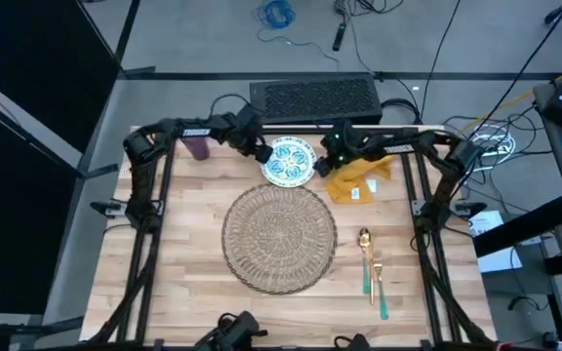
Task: Set table place
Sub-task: Put the white patterned plate on the tablemat
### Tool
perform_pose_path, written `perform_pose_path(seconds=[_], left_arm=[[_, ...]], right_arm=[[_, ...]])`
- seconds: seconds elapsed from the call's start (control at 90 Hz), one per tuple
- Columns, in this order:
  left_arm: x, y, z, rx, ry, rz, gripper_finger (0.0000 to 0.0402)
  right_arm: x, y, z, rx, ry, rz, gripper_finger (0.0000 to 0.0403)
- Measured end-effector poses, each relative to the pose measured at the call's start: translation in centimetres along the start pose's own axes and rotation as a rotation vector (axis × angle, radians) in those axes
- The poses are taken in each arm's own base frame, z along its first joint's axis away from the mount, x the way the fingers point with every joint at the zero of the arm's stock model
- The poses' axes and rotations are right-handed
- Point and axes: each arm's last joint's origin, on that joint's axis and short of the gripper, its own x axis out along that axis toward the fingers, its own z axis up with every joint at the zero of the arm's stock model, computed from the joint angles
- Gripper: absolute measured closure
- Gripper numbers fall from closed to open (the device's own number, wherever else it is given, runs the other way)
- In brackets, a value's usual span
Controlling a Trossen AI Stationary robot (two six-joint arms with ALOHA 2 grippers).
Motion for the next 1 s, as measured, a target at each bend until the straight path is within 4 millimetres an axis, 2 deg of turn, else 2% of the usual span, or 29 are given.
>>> perform_pose_path(seconds=[0.189,0.389,0.633,0.733,0.867,1.0], left_arm=[[0.4,-0.6,0.1,-0.008,-0.022,-0.027,0.0139],[0.7,-1.4,0.0,-0.009,-0.032,-0.038,0.0139],[1.1,-2.6,-0.6,0.018,-0.011,-0.031,0.0145],[1.2,-2.7,-0.7,0.021,-0.011,-0.021,0.0167],[1.1,-2.7,-0.8,0.014,0.003,-0.025,0.0216],[1.0,-2.8,-0.7,0.015,0.0,-0.051,0.0263]], right_arm=[[0.4,-0.1,0.2,0.018,-0.03,0.007,0.028],[2.3,-0.8,0.3,0.057,-0.004,0.019,0.028],[2.3,0.0,1.4,0.055,0.022,-0.001,0.029],[2.2,0.1,1.7,0.054,0.022,-0.002,0.032],[2.0,0.1,1.9,0.049,0.014,0.014,0.0377],[2.1,0.0,1.7,0.044,0.032,0.007,0.0381]])
